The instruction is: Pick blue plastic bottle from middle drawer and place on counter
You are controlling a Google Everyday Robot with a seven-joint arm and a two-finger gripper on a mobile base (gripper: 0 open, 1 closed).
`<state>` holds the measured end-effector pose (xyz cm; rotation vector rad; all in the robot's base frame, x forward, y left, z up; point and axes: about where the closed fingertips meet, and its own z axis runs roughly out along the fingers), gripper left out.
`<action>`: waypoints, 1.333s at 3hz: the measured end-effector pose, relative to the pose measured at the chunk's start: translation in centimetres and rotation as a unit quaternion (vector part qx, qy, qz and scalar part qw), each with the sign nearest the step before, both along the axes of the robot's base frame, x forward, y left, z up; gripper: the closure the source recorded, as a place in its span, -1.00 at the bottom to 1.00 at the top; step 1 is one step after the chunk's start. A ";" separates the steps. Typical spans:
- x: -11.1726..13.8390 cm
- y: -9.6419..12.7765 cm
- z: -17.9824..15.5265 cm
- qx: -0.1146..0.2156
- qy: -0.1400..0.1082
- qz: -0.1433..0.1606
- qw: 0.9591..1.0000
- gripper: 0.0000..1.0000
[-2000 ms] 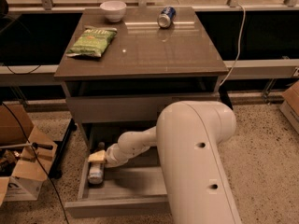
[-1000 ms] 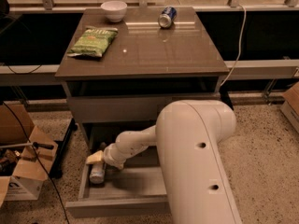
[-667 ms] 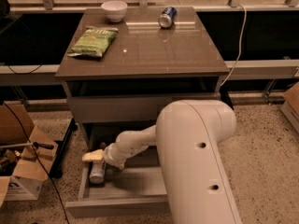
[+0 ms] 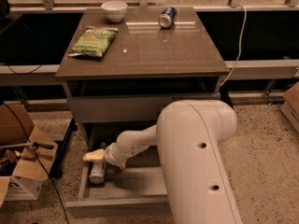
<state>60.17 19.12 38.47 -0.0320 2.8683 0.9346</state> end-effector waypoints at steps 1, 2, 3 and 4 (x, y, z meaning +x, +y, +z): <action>0.0 0.0 0.0 0.000 0.000 0.000 1.000 -1.00; 0.0 0.0 0.0 0.000 0.000 0.000 1.000 -1.00; 0.0 0.0 0.0 0.000 0.000 0.000 1.000 -1.00; 0.0 0.0 0.0 0.000 0.000 0.000 1.000 -0.66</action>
Offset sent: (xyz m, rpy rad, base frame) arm 0.0058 -0.0859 -0.0162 -0.4221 -0.0004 -0.2479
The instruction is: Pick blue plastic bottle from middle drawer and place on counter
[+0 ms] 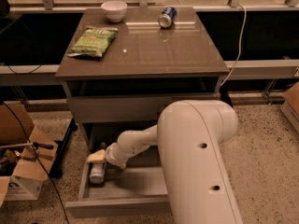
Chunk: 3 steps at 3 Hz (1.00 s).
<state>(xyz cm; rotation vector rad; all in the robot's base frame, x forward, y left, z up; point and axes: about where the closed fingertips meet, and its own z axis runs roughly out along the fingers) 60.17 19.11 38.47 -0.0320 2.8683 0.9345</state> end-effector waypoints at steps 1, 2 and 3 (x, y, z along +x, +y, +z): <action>0.0 0.0 0.1 0.000 0.000 0.000 1.000 -0.20; 0.3 -1.6 -1.0 -0.035 0.002 -0.025 0.999 0.27; 0.2 -2.4 -1.7 -0.053 0.006 -0.039 0.998 0.73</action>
Offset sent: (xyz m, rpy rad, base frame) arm 0.0116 -0.1223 -0.0538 -0.4722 0.0202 -0.3388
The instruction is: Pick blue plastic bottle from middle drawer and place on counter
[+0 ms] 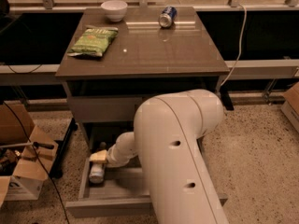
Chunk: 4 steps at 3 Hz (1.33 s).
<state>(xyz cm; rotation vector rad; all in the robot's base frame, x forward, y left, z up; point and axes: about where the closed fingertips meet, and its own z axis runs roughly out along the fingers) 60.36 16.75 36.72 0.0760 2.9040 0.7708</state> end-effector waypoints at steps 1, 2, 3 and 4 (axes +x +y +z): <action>0.0 -1.2 -0.9 -0.012 0.004 -0.019 1.000 1.00; 0.1 -2.0 -1.2 0.003 0.005 -0.029 1.000 1.00; 0.1 -2.0 -1.2 0.003 0.005 -0.029 1.000 0.68; -0.1 -1.7 -0.5 0.038 0.006 -0.023 0.999 0.90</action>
Offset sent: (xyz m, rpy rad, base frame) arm 0.0074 -0.0681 -0.0210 0.1831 0.0271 -0.1806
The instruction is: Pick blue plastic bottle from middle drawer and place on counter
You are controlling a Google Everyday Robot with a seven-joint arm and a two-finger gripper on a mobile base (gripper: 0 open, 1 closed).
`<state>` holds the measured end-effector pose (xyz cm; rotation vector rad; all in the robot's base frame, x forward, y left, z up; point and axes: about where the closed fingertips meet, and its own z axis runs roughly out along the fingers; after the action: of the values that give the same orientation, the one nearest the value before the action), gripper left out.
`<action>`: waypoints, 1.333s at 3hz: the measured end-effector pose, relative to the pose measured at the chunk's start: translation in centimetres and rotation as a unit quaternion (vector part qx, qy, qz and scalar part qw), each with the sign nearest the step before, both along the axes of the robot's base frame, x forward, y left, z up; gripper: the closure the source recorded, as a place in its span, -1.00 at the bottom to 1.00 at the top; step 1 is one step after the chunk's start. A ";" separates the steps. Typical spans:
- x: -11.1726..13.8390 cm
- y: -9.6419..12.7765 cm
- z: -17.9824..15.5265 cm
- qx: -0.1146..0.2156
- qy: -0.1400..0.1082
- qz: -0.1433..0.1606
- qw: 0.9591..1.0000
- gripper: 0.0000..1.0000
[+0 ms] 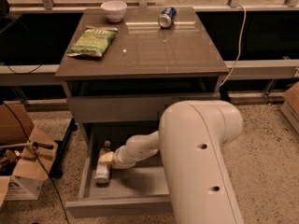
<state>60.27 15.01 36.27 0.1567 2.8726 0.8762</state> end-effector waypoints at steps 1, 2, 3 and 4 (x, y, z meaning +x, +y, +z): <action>0.0 0.0 0.0 0.000 0.000 0.000 1.000 1.00; -0.5 0.0 1.8 0.030 -0.003 0.011 0.999 1.00; -2.4 -0.5 7.4 0.085 -0.017 0.033 0.996 1.00; -4.2 -0.4 12.6 0.119 -0.037 0.065 0.990 1.00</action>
Offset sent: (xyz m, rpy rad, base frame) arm -0.0277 -0.0055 0.1061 0.3167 -0.0353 0.1176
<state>56.06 14.57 48.86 -0.0389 2.7279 1.2200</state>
